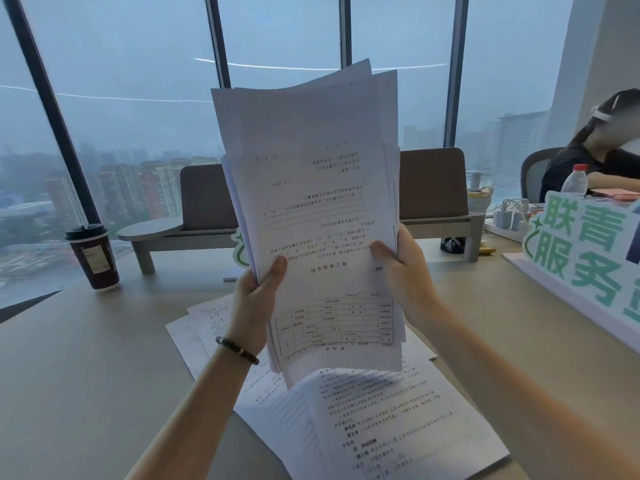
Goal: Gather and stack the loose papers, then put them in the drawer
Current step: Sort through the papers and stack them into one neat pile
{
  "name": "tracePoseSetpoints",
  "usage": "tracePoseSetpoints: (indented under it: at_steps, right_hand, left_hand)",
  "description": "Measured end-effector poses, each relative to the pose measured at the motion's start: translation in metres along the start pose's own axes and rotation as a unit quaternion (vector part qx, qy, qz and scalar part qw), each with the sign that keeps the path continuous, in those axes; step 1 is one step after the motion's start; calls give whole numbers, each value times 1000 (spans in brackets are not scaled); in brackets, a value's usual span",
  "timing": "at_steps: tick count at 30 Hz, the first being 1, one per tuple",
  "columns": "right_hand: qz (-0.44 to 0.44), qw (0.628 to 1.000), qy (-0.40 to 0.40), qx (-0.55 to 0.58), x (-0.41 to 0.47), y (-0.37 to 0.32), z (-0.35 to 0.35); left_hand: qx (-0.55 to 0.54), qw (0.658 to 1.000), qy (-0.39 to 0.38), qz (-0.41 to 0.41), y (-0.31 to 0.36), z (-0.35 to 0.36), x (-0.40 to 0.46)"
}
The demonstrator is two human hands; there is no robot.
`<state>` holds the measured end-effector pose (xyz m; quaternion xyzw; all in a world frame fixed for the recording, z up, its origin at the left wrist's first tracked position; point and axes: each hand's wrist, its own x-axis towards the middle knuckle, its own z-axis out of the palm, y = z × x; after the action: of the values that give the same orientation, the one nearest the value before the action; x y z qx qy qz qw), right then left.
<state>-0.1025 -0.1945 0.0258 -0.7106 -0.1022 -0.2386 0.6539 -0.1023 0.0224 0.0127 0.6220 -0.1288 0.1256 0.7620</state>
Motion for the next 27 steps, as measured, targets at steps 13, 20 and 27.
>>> tracePoseSetpoints:
  at_steps: [13, 20, 27]
  right_hand:
    - [25, 997, -39, 58, -11, 12, -6]
    - [8, 998, -29, 47, 3, 2, -9]
    - [-33, 998, -39, 43, 5, -6, -8]
  left_hand:
    - [-27, 999, -21, -25, -10, -6, -8]
    - [-50, 996, -67, 0, 4, -4, -6]
    - [-34, 998, -43, -8, 5, -4, -4]
